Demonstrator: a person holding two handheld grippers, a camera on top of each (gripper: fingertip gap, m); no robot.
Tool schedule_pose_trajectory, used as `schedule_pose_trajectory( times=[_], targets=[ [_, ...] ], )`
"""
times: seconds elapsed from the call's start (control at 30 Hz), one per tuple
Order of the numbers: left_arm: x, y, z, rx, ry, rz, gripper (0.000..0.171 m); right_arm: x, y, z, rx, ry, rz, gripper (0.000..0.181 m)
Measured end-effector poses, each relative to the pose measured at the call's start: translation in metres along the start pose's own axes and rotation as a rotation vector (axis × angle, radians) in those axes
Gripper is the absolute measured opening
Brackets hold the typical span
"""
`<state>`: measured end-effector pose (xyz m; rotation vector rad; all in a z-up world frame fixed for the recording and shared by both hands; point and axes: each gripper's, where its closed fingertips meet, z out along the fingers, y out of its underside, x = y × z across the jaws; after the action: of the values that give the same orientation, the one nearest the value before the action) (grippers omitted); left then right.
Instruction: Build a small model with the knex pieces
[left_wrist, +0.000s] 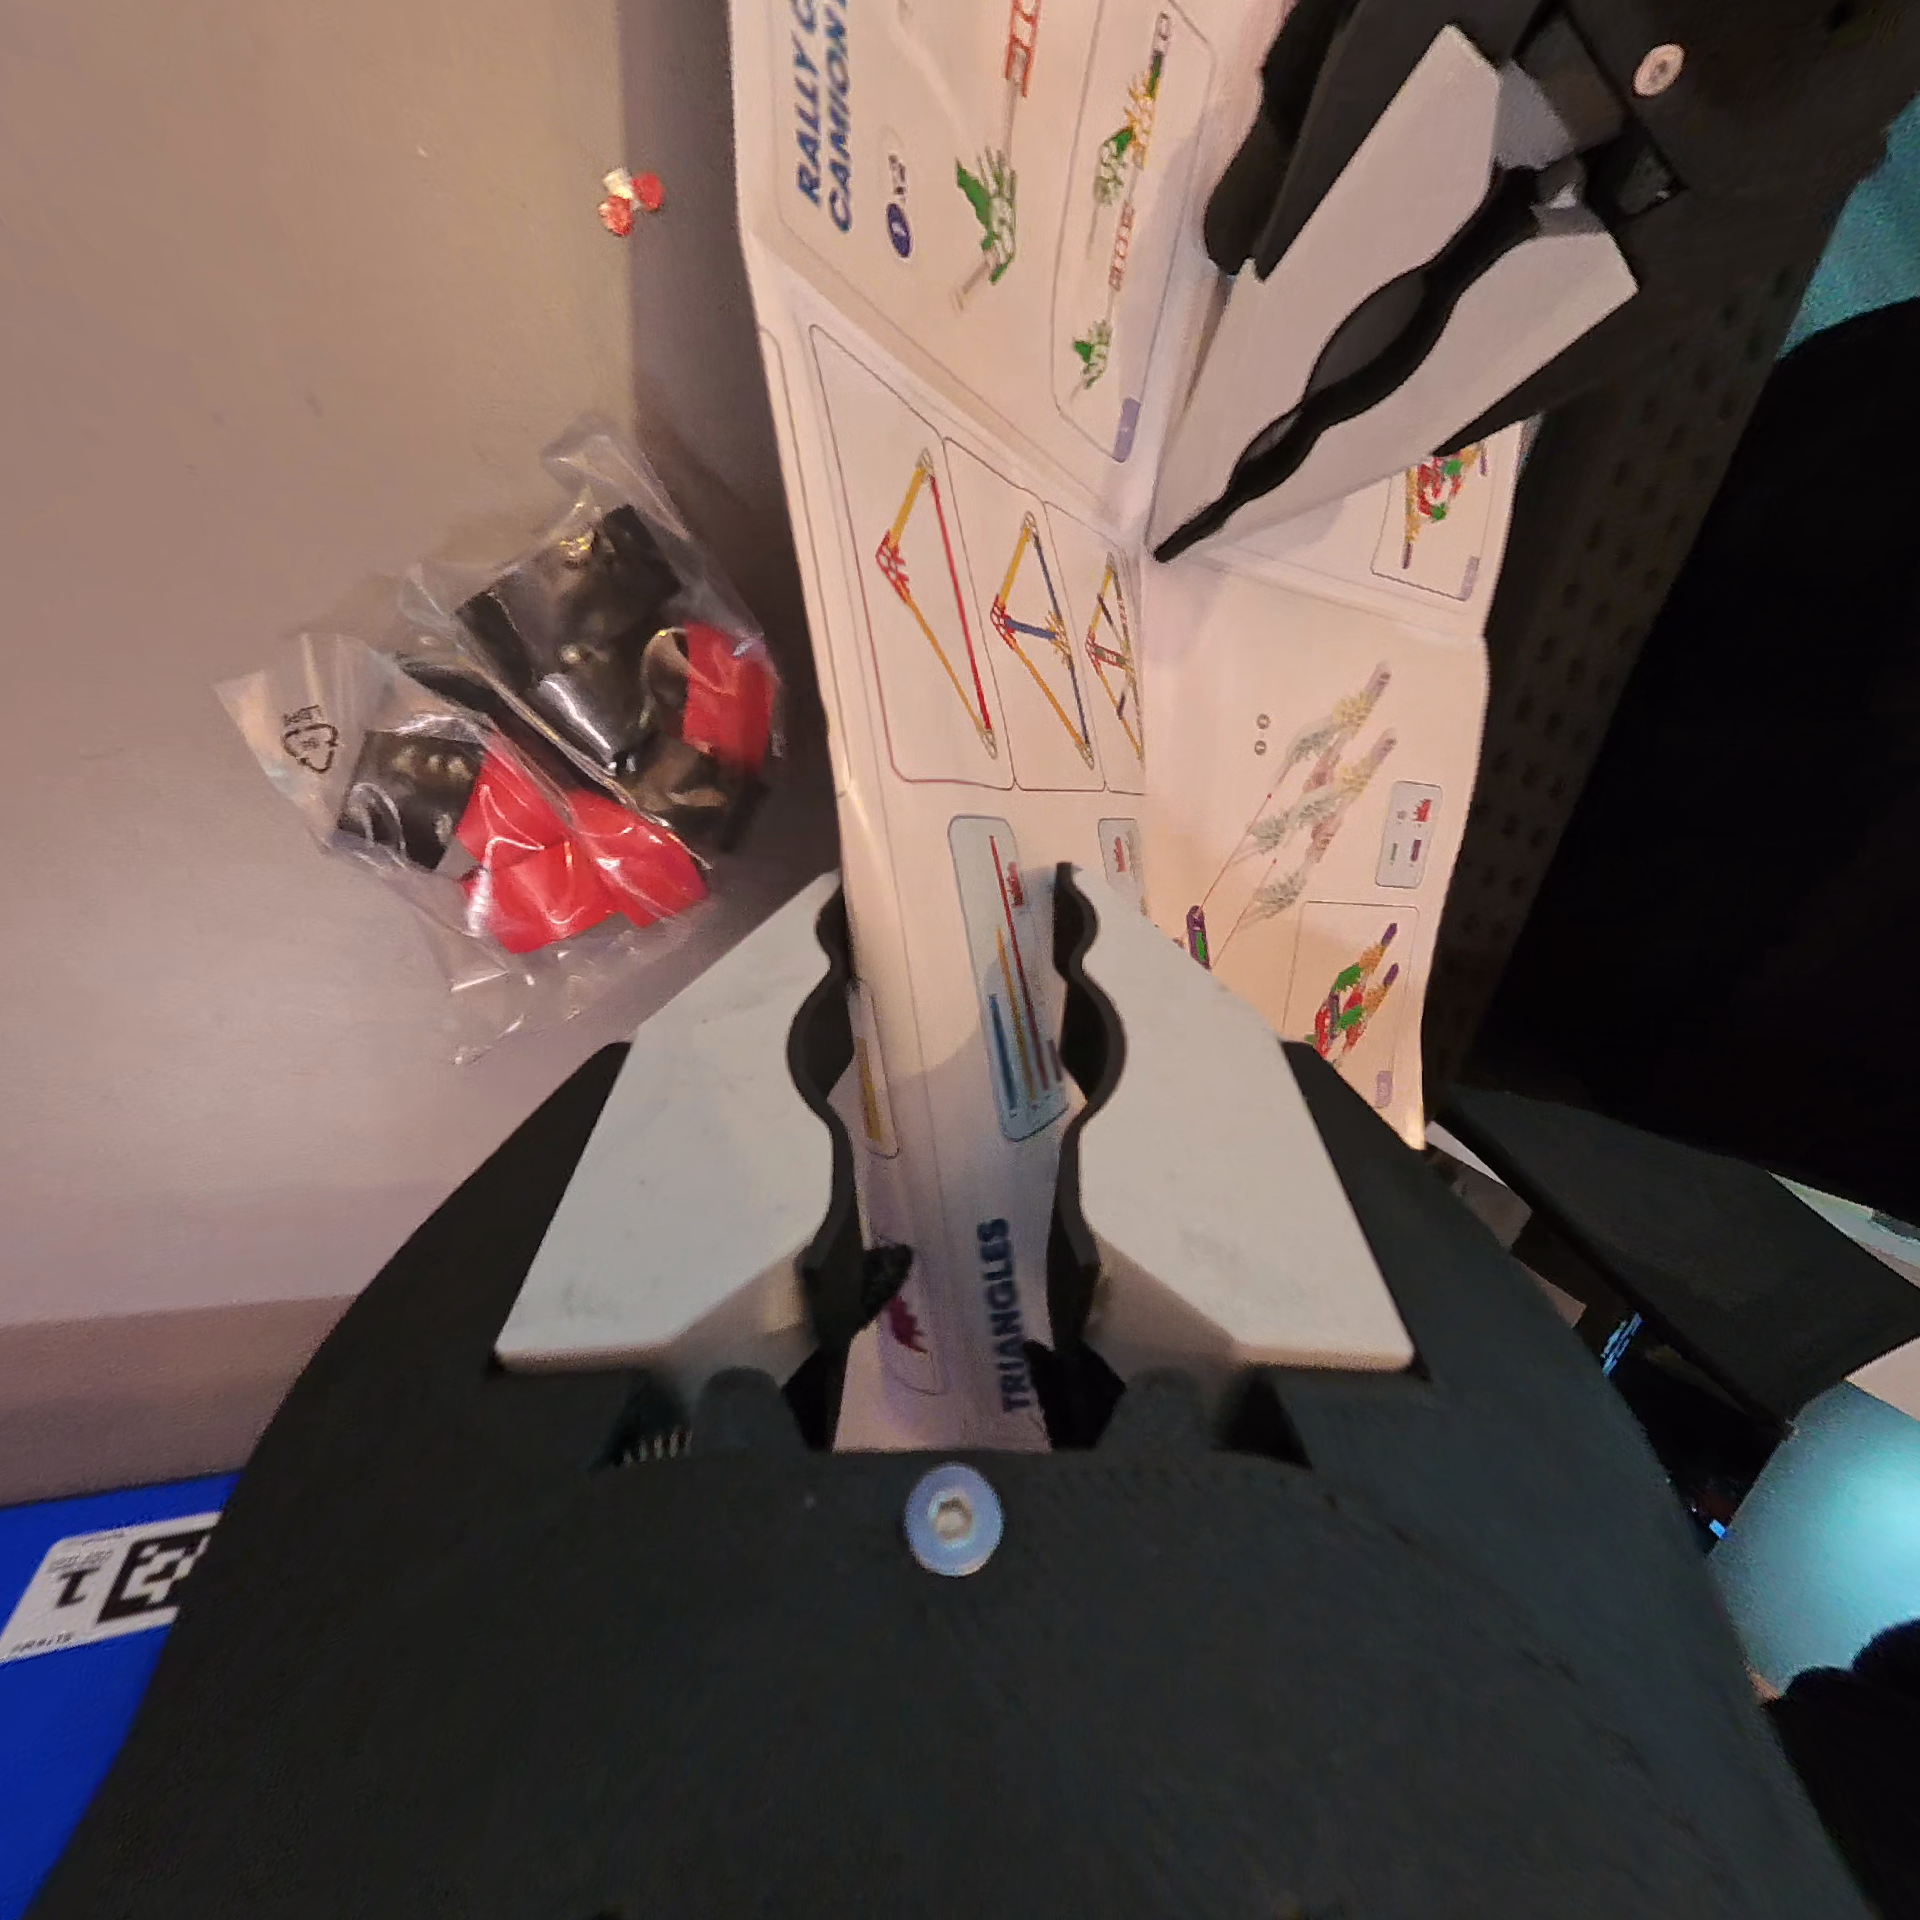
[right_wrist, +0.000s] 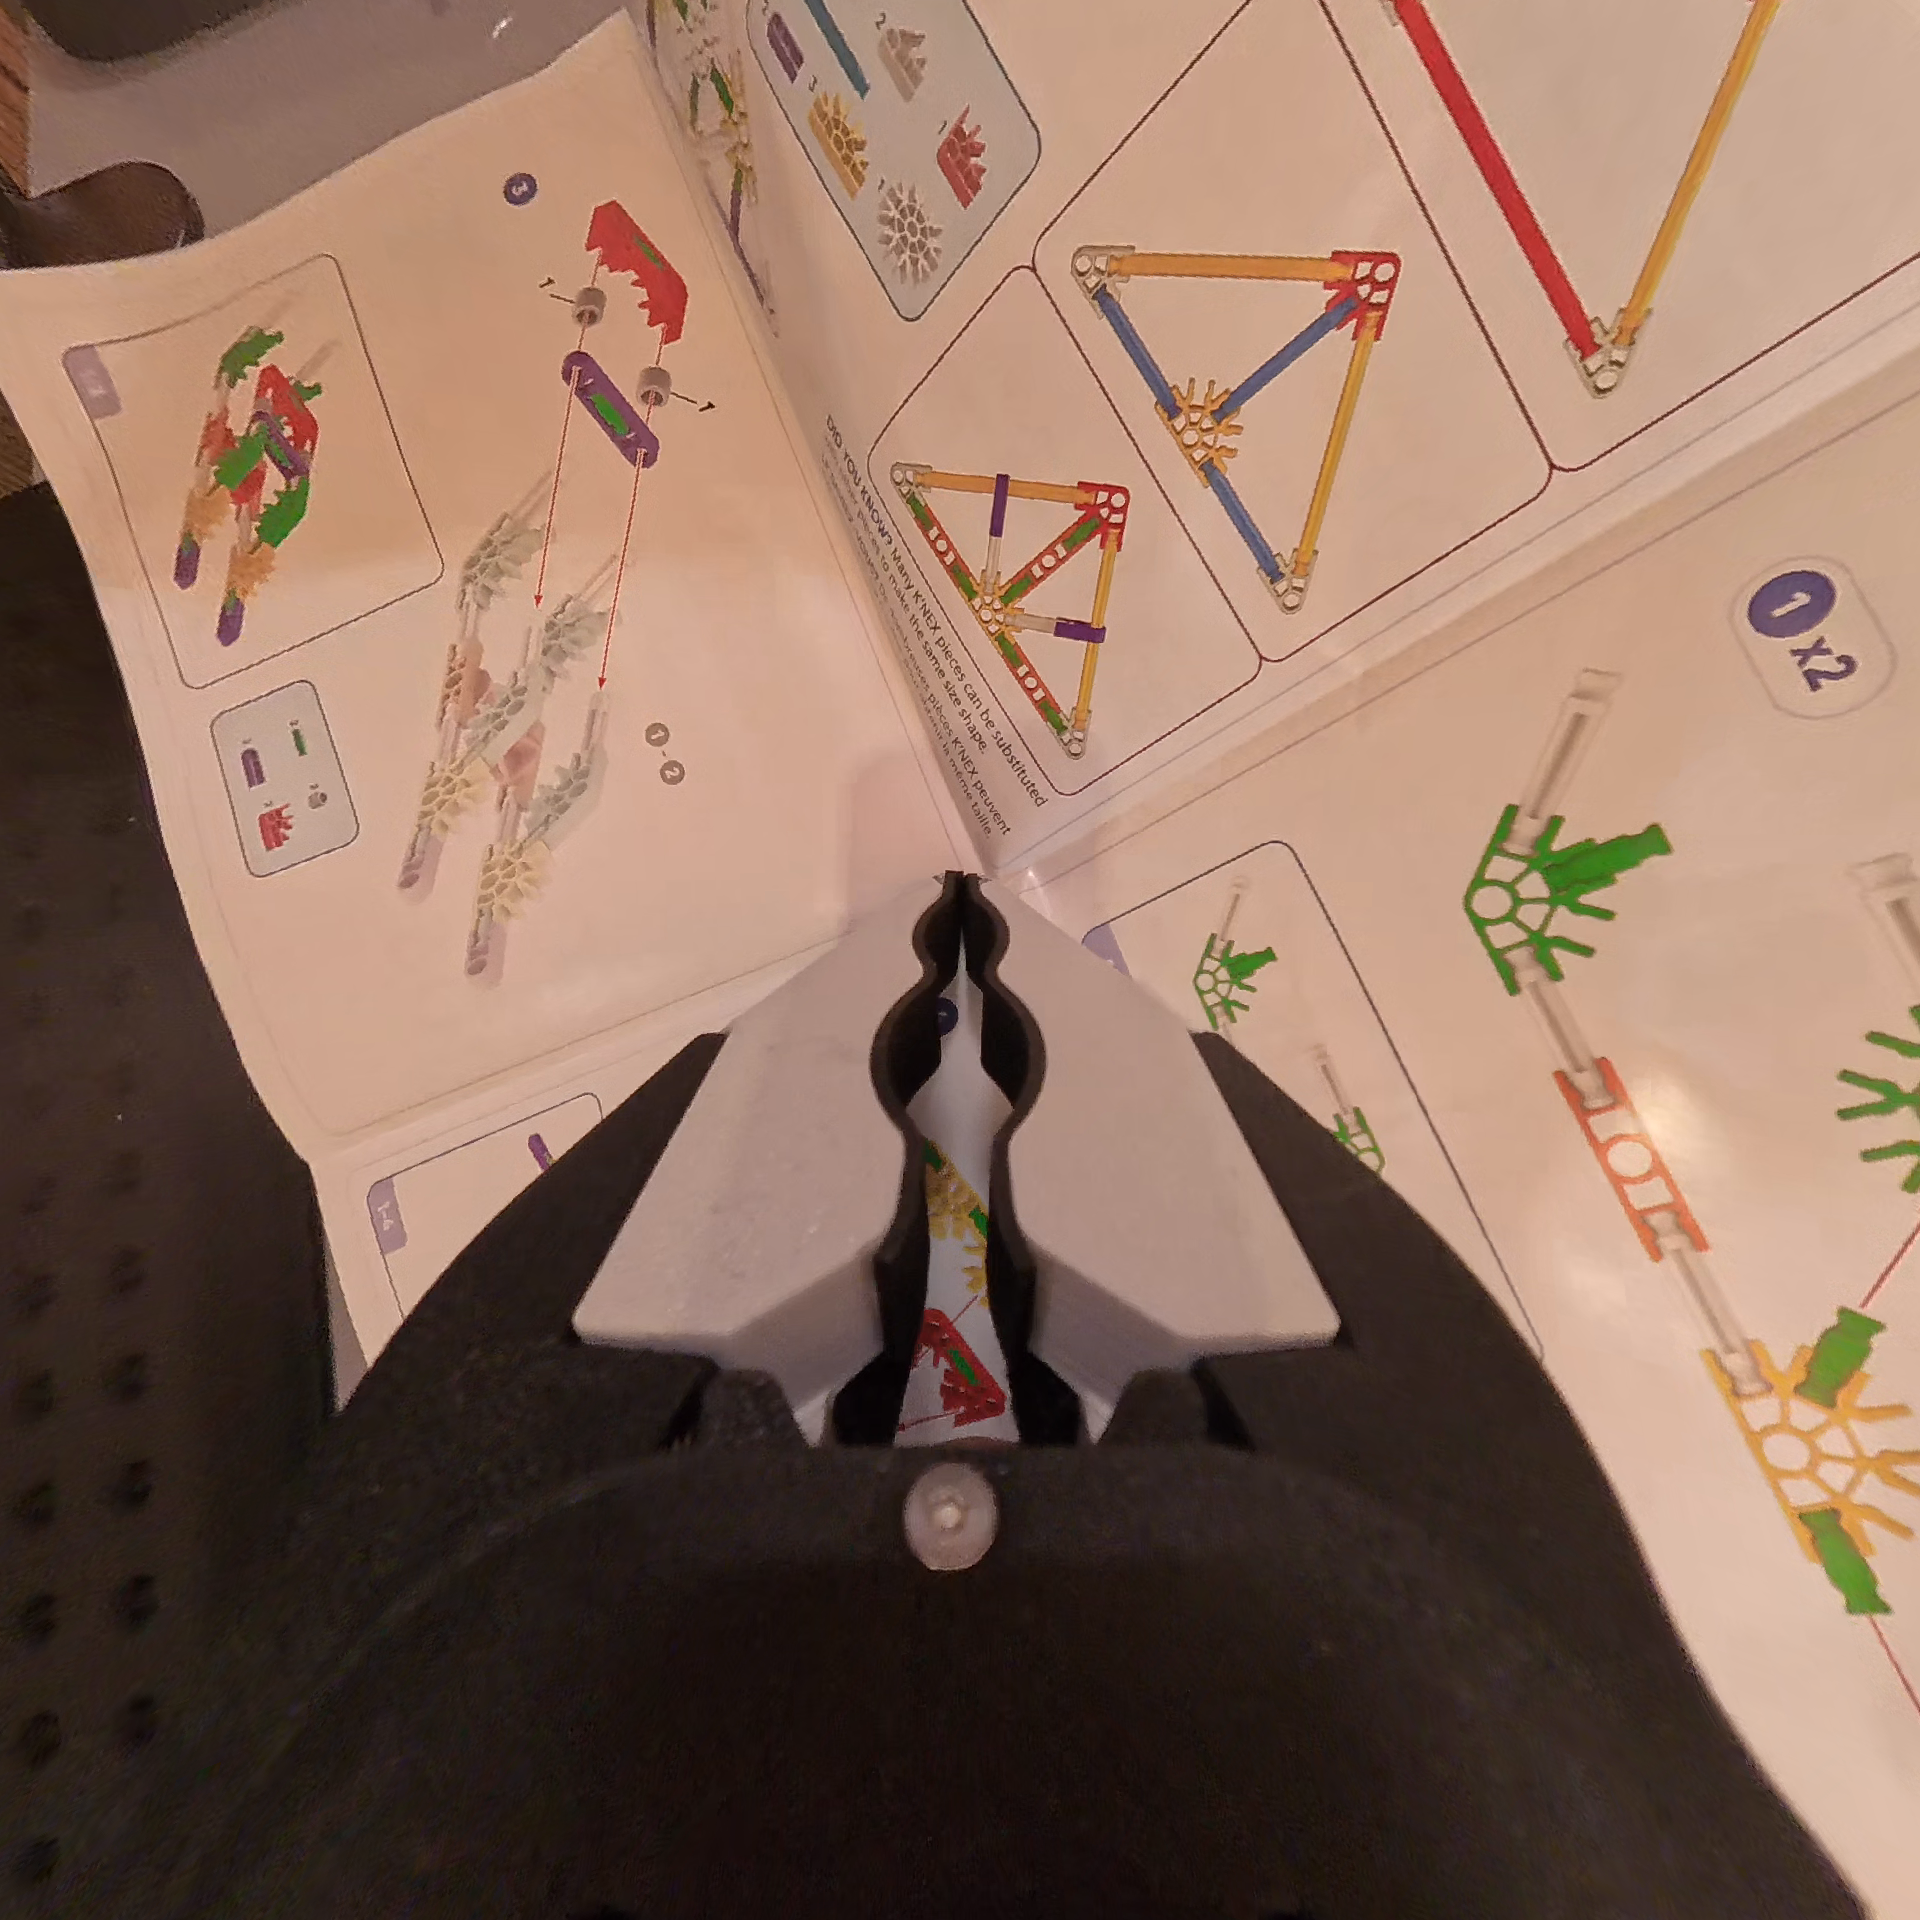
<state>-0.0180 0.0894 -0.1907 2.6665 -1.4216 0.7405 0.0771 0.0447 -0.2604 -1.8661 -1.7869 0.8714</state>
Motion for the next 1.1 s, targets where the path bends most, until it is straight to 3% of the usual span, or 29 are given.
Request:
schedule_pose_trajectory(
  times=[0.2,0.3,0.43,0.57,0.7,0.8,0.93,1.1],
  targets=[
    [0.007,0.000,-0.003,0.030,0.003,0.047,0.000,-0.002,-0.001,-0.004,0.019,0.001,0.009,0.000],
    [0.006,-0.002,-0.005,0.034,-0.036,0.078,0.000,0.002,-0.008,-0.026,0.104,0.018,0.037,0.020],
    [0.007,-0.005,-0.013,0.045,-0.087,0.120,0.000,0.032,-0.012,-0.094,0.267,0.104,0.101,0.032],
    [0.007,-0.007,-0.020,0.037,-0.132,0.158,0.000,0.089,0.005,-0.177,0.309,0.281,0.091,0.041],
    [0.007,-0.010,-0.024,0.030,-0.155,0.181,0.000,0.150,0.038,-0.234,0.204,0.383,0.042,0.052],
    [0.006,-0.012,-0.024,0.017,-0.174,0.190,0.000,0.181,0.058,-0.251,0.116,0.338,0.050,0.059],
    [0.006,-0.014,-0.024,0.005,-0.198,0.207,0.000,0.196,0.084,-0.240,-0.056,0.196,0.070,0.060],
    [0.006,-0.016,-0.025,-0.003,-0.216,0.207,0.000,0.175,0.109,-0.216,-0.218,-0.076,0.122,0.036]
  ],
)
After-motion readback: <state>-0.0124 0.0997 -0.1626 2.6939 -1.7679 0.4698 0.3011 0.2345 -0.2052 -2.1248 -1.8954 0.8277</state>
